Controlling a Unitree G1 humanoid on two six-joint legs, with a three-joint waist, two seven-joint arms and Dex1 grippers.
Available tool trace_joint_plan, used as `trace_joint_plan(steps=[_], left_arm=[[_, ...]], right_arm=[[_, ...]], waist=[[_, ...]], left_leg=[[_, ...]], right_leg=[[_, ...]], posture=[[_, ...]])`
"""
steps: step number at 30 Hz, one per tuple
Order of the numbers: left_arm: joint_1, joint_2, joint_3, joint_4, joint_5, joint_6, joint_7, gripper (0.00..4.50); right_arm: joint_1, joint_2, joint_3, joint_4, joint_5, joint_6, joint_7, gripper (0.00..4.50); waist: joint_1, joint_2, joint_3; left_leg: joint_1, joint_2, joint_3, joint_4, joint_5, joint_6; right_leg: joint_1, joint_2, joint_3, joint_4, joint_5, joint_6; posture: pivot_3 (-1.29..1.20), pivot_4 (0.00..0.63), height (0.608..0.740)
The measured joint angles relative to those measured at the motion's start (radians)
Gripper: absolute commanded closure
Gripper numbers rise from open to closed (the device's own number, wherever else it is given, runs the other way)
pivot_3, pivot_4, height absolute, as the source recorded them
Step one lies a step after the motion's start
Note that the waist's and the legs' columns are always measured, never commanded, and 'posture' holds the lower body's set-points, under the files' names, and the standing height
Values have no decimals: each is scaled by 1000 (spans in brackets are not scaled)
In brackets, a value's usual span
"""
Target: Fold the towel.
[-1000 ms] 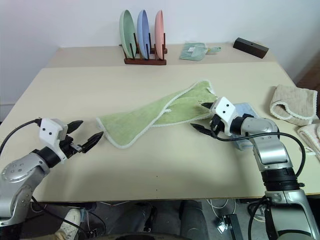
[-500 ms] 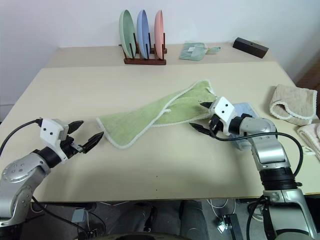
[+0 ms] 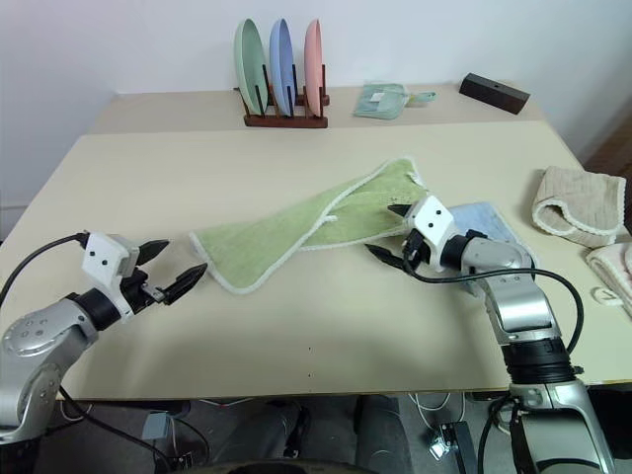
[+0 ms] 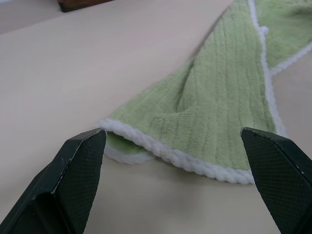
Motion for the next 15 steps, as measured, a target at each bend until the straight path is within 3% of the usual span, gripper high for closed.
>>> trace_joint_plan(steps=[6, 11, 15], left_arm=[[-13, 87, -131, -17, -4, 27, -114, 0], [-111, 167, -317, 18, 173, -37, -141, 0], [-176, 148, -386, 111, 255, -57, -128, 0]], right_arm=[[3, 16, 20, -38, 0, 24, -5, 3], [19, 20, 26, -58, 0, 24, -28, 3], [60, 23, 27, -69, 0, 22, -40, 3]], waist=[[1, 0, 1], [0, 0, 1], [0, 1, 1]], left_leg=[[0, 0, 0, 0, 0, 1], [0, 0, 0, 0, -1, 1], [0, 0, 0, -1, -1, 1]], right_leg=[[0, 0, 0, -1, 0, 0], [0, 0, 0, -1, 0, 0], [0, 0, 1, -2, 0, 1]], posture=[[0, 150, 740], [0, 150, 740], [0, 150, 740]])
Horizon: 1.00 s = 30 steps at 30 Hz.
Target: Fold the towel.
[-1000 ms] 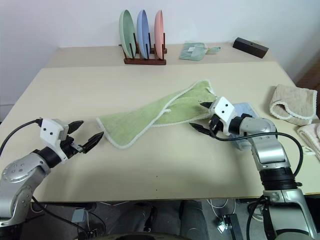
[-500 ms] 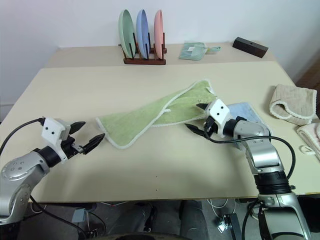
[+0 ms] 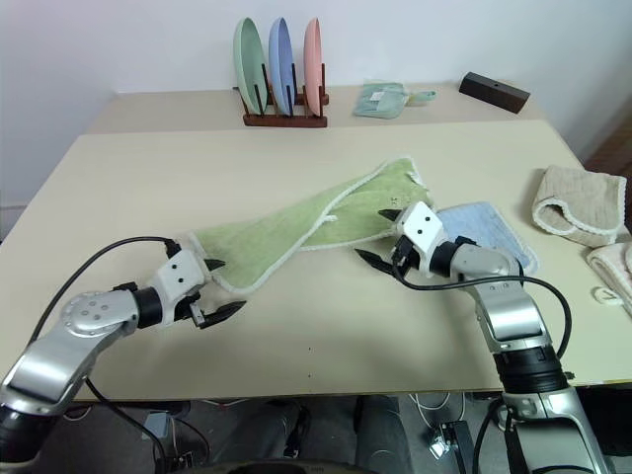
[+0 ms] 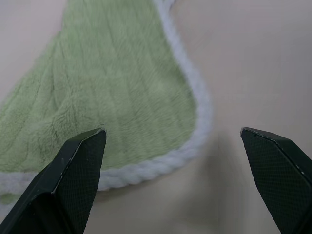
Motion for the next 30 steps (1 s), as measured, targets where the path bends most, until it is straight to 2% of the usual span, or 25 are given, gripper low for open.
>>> trace_joint_plan(steps=[9, 12, 19, 26, 30], left_arm=[[-96, -123, -52, 101, 12, -3, -14, 0], [-101, -143, -57, 107, 10, 6, -25, 842], [-85, -153, -78, 106, 14, -28, -32, 4403], [-32, -133, -25, 83, 10, -47, -20, 4462], [120, -72, 122, -35, -36, -23, -26, 4462]], right_arm=[[8, 5, 3, -1, -1, -2, -8, 3], [-4, 5, 3, -1, -1, -6, -8, 0], [-6, 10, 5, -1, -1, -9, -8, 0], [-1, 10, 5, -3, -1, -9, -11, 0], [-13, 11, 4, 3, -7, -27, -26, 0]], waist=[[3, 0, 0], [2, 0, 0], [0, 0, 0], [-3, 0, 0], [-7, 0, 1]], left_leg=[[0, 0, 0, 1, 0, 0], [0, 0, 0, 1, 0, 0], [0, 0, 0, 1, 0, 0], [0, 0, 0, 1, 0, 0], [0, 0, 1, 0, -1, 1]], right_leg=[[1, 0, 0, -1, 1, 2], [1, 0, 0, -1, 1, 2], [1, 0, 0, -1, 1, 2], [0, 0, 1, -1, 1, 2], [-1, 0, 2, -1, 1, 2]], posture=[[0, 150, 740], [0, 150, 740], [0, 150, 740], [0, 150, 740], [0, 150, 740]])
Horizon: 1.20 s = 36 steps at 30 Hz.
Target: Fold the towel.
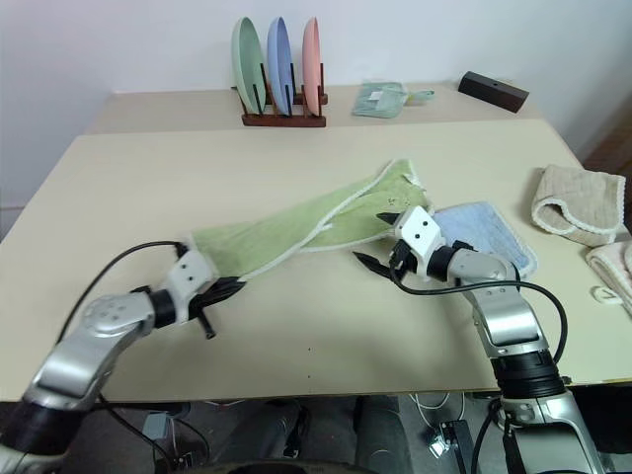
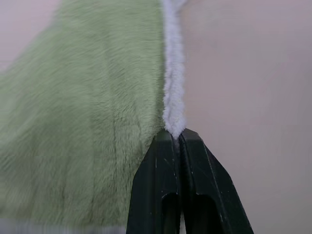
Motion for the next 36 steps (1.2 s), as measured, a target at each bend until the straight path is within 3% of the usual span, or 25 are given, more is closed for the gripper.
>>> trace_joint_plan(steps=[6, 13, 20, 29, 36], left_arm=[[182, 39, 177, -76, -41, 22, -6, 4462], [225, 38, 238, -79, -48, 26, 2, 4462], [313, 53, 265, -59, -24, -18, -16, 4462], [391, 84, 321, 2, 14, -128, -27, 4462], [430, 76, 341, -6, 18, -143, -20, 4462]], right_arm=[[-138, -9, 10, 111, -78, -81, -40, 0], [-274, -66, 127, 395, -314, -316, -105, 0], [-533, -94, 277, 770, -553, -651, -207, 0], [-785, -10, 434, 1076, -753, -881, -348, 0], [-885, 55, 579, 1222, -937, -936, -522, 0]], waist=[[8, 1, 1], [2, 2, 2], [-24, 2, 4], [-45, 3, 4], [-48, 3, 4]], left_leg=[[0, 0, 0, 0, 0, 0], [0, 0, 2, 0, 0, 1], [1, 0, 3, -1, 0, 0], [1, 1, 4, -5, 0, -1], [2, 1, 6, -13, 2, -3]], right_leg=[[1, 0, 0, 0, 0, 0], [0, 0, 0, 0, 0, 0], [0, 0, 1, 0, 0, 0], [-3, 1, 3, 1, 0, -1], [-8, 2, 8, 2, 0, -1]], posture=[[0, 150, 740], [0, 150, 740], [0, 150, 740], [0, 150, 740], [0, 150, 740]])
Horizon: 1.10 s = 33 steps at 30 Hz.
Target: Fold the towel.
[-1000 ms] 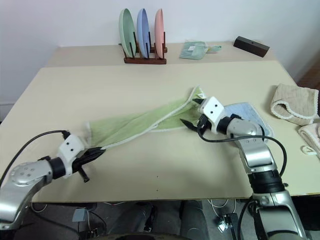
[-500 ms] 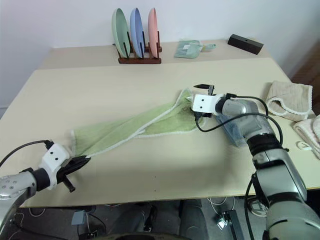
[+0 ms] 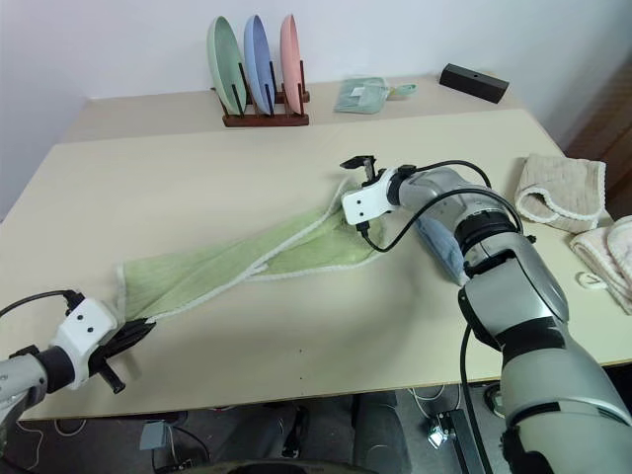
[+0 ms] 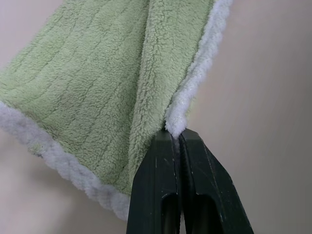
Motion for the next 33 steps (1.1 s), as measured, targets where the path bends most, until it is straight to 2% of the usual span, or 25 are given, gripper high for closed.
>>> trace_joint_plan(steps=[4, 7, 14, 22, 25, 29, 33], left_arm=[[5, 0, 7, 2, 6, 1, 0, 4462], [5, -1, 7, 4, 6, 2, 2, 4500], [12, -11, 8, 0, 7, 2, 11, 4500], [14, -14, 12, -4, 6, 8, 18, 4500], [-26, -47, 38, -4, -30, 44, 39, 4500], [-288, -79, 100, 68, -85, 103, 144, 4500], [-635, -33, 65, 218, -59, 109, 225, 4500]], right_arm=[[-40, 49, 63, 63, -78, 10, -85, 0], [-52, 65, 91, 84, -108, 15, -128, 820], [-53, 70, 110, 111, -129, 15, -181, 4372], [-53, 6, 93, 94, -113, -22, -192, 4447], [-49, -36, 56, 54, -69, -47, -162, 4447], [-38, -98, -15, -11, 2, -47, -133, 4447], [-79, -104, -60, -13, 24, 43, -152, 4447]], waist=[[-1, 0, 0], [-1, 0, 0], [-2, 0, 0], [-2, 0, 0], [-2, 0, 0], [14, -2, 1], [3, -3, 0]], left_leg=[[-1, 6, 9, -1, 1, -2], [0, 9, 15, -2, 1, -2], [2, 10, 19, -3, 1, -2], [2, 11, 20, -3, 1, -2], [1, 12, 21, -3, 1, -2], [0, 12, 20, 0, 1, -4], [-1, 13, 22, 0, 2, -4]], right_leg=[[-6, 7, 8, 2, 2, -3], [-7, 12, 13, 2, 3, -5], [-8, 13, 17, 2, 4, -6], [-8, 14, 18, 2, 4, -6], [-9, 14, 18, 2, 4, -6], [-9, 14, 17, 2, 6, -8], [-10, 14, 17, 1, 9, -8]], posture=[[0, 150, 740], [0, 150, 740], [0, 150, 740], [0, 150, 740], [0, 150, 740], [0, 150, 740], [0, 150, 740]])
